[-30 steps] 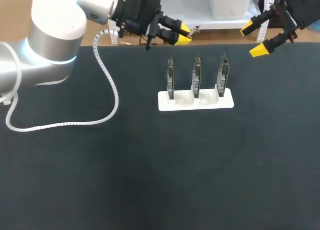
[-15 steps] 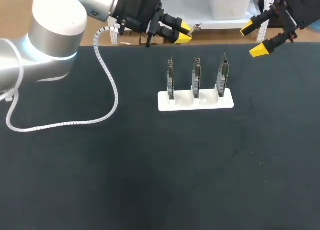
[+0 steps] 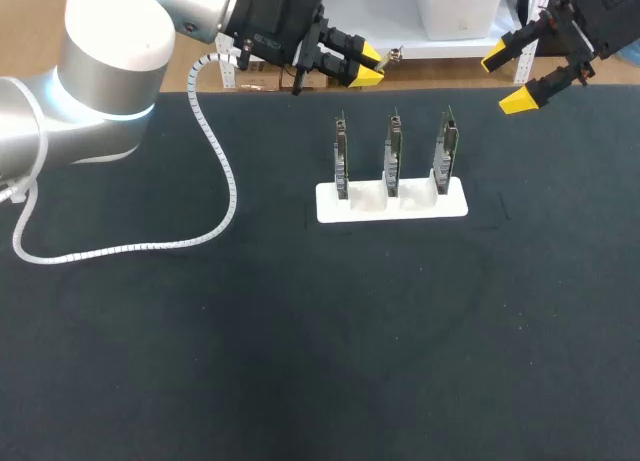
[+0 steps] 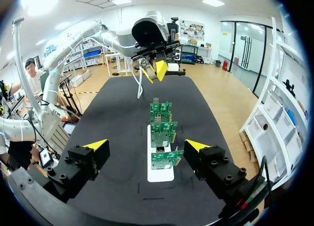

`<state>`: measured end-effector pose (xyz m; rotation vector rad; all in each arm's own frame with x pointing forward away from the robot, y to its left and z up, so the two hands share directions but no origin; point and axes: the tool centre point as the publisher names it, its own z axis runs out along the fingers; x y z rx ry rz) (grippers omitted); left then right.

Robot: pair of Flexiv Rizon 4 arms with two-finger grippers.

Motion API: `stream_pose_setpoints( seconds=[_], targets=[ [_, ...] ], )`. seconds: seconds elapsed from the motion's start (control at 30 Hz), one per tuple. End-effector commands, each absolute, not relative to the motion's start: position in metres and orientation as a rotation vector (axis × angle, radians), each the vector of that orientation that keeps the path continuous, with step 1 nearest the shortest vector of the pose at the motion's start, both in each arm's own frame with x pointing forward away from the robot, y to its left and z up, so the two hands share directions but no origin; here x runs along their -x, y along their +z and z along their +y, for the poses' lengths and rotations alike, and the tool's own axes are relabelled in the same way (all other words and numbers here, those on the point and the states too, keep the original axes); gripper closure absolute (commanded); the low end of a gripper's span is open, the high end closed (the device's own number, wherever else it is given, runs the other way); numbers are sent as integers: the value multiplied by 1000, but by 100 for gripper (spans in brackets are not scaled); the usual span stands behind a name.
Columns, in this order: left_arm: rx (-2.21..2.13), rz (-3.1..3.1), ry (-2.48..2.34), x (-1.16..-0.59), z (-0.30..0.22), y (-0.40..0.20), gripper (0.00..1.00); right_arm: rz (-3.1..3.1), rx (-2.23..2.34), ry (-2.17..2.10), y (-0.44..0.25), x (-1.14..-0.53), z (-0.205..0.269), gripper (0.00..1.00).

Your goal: Pick up the optical module with the left hand, and insert it into the network port with the right hand.

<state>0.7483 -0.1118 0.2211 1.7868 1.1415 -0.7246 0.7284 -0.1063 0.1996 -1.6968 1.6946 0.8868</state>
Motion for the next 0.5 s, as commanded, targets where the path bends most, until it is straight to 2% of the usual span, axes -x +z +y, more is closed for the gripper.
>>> stream_pose_setpoints(
  seconds=[0.03, 0.23, 0.5],
  targets=[
    [-1723, 1155, -646, -739, -120, 244, 100, 1696, 1694, 882, 200, -727, -106, 0],
    [-1641, 1187, -611, -726, -137, 270, 100, 1696, 1694, 882, 200, -727, -106, 0],
    [-1529, 1182, -712, -704, -166, 260, 100, 1696, 1694, 882, 200, -727, -106, 0]
  ],
)
